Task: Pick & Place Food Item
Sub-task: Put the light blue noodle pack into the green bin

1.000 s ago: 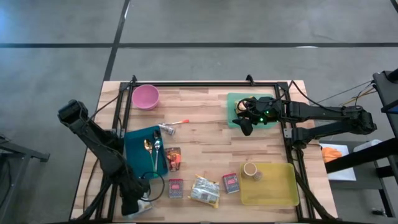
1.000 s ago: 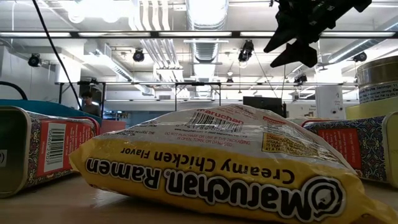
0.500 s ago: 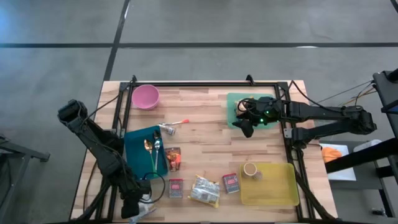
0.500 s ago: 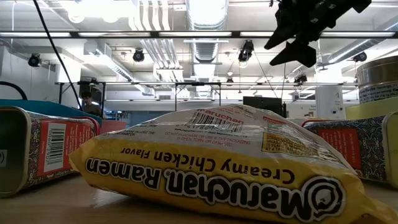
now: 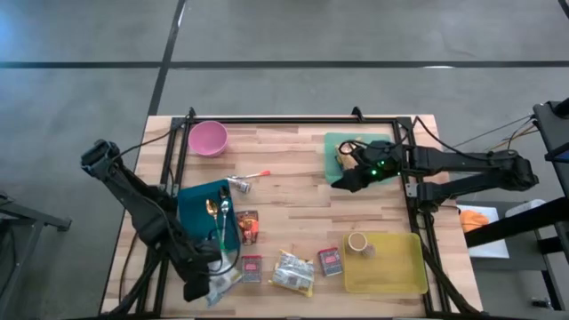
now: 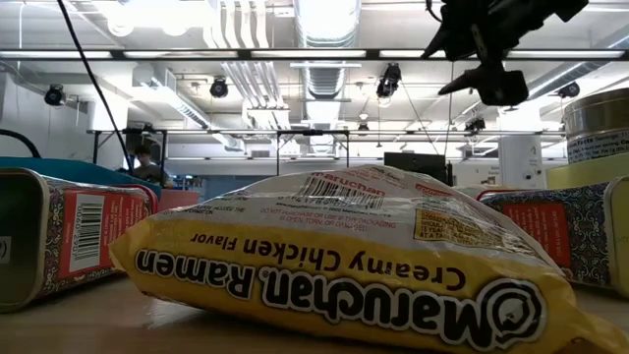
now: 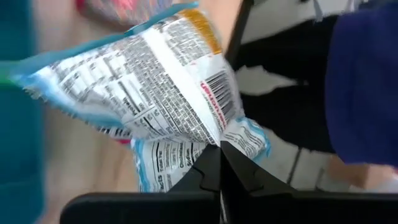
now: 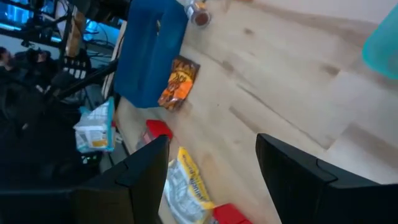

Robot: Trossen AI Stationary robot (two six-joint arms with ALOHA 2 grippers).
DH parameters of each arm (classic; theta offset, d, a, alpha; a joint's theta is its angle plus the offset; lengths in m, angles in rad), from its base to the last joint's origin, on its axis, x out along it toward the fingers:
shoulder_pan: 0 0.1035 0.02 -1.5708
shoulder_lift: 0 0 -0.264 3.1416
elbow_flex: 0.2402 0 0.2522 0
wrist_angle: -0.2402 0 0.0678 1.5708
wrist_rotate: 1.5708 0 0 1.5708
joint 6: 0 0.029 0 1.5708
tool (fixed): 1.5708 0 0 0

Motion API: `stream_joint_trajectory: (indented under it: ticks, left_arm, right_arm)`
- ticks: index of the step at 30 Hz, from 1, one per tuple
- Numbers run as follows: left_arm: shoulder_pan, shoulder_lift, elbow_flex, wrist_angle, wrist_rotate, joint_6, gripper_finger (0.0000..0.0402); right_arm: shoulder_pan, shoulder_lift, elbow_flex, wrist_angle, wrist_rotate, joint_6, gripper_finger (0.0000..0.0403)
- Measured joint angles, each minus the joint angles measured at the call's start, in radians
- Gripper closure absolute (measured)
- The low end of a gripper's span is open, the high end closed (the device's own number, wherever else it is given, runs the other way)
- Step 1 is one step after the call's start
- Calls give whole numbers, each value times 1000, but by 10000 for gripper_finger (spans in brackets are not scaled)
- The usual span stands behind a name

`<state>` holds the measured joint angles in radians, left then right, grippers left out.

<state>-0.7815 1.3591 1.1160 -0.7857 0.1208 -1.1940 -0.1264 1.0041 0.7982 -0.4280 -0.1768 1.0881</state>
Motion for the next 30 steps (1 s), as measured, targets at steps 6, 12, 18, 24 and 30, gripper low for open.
stream_joint_trajectory:
  ticks: [6, 12, 18, 24, 30]
  left_arm:
    - [98, 0, 37, -78, -19, 135, 401]
    - [196, 0, 38, -84, -25, 287, 401]
    - [243, 1, 38, -117, -25, 381, 401]
    - [261, -6, 38, -157, -40, 414, 401]
    - [310, -36, 38, -182, -86, 450, 401]
  right_arm:
    - [25, 54, -1, 106, -2, 12, 166]
    - [35, 196, -1, 281, -85, -2, 165]
    - [42, 364, -2, 470, -170, 28, 141]
    - [45, 518, 4, 796, -269, 153, 82]
    - [63, 622, 44, 889, -294, 214, 45]
